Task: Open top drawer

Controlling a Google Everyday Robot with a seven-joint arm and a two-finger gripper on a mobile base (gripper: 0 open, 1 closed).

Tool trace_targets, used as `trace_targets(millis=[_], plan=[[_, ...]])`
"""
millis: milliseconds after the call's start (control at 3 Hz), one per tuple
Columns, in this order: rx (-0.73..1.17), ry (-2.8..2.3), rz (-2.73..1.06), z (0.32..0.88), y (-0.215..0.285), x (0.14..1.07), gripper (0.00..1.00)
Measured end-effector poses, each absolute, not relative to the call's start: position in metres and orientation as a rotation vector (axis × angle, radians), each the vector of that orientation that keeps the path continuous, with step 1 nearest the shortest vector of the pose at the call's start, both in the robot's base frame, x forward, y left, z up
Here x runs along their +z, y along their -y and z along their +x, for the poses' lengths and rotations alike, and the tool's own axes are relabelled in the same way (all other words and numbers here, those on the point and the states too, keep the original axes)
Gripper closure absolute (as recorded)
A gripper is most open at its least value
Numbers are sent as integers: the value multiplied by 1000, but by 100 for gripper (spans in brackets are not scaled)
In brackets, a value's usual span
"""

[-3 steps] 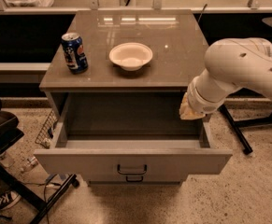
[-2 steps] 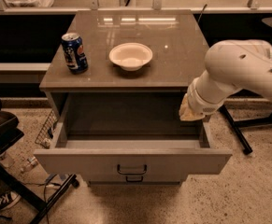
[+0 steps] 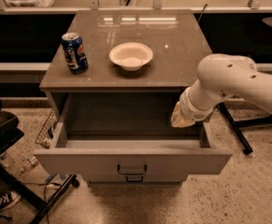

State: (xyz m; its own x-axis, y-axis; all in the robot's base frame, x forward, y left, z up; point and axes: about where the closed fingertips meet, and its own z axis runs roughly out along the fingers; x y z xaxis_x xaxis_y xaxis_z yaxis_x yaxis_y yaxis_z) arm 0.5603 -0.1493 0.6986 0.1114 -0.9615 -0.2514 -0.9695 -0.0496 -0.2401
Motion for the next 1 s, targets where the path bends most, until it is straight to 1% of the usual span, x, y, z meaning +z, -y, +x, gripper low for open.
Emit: trace_targets(millis=[667, 1000], plan=[[149, -1912, -2049, 536, 141, 654, 100], [215, -1916, -2087, 505, 136, 646, 100]])
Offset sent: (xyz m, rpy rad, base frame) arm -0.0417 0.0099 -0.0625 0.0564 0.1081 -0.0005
